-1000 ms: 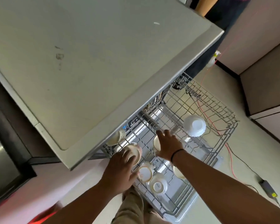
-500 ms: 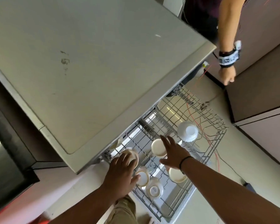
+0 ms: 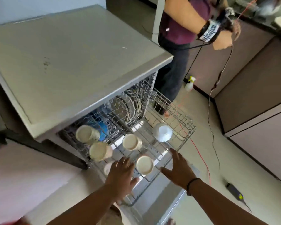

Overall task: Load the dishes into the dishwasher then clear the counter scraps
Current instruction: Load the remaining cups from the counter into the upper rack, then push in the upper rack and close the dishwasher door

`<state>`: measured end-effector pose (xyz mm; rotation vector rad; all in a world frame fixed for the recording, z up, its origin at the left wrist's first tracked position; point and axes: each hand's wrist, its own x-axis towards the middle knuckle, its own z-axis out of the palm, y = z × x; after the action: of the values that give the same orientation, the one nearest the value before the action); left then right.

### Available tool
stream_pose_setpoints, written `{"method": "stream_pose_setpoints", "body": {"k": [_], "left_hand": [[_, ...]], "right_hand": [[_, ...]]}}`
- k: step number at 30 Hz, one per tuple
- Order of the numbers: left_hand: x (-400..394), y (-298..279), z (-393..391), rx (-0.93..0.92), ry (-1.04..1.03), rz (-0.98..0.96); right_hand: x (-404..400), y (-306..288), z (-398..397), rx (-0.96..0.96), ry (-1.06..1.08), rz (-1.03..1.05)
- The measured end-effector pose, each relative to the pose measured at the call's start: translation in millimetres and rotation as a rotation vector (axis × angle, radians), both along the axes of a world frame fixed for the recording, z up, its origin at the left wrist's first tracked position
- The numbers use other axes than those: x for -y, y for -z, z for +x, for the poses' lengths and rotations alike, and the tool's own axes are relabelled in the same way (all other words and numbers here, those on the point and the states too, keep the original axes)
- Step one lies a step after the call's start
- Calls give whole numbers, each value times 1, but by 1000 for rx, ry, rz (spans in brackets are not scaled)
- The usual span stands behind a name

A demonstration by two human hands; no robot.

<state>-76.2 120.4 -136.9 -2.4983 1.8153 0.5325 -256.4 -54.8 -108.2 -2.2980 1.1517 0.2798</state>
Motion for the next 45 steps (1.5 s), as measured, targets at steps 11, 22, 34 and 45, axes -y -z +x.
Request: {"method": "stream_pose_setpoints", "body": {"k": [11,22,34,45], "left_hand": [[-28,-22,-157,-110,-412,7],[-94,-28,-185,-858,-1248,-63],[-91,4,-226,-1414,-1918,-442],[61,63,-203,-1812,-2203,-1201]], "right_hand": [[35,-28,-108,3,-218,100],[22,-11,-135,-195,-276,210],[77,5,-106,-64,35,514],[165,85,-55,423,895,1474]]}}
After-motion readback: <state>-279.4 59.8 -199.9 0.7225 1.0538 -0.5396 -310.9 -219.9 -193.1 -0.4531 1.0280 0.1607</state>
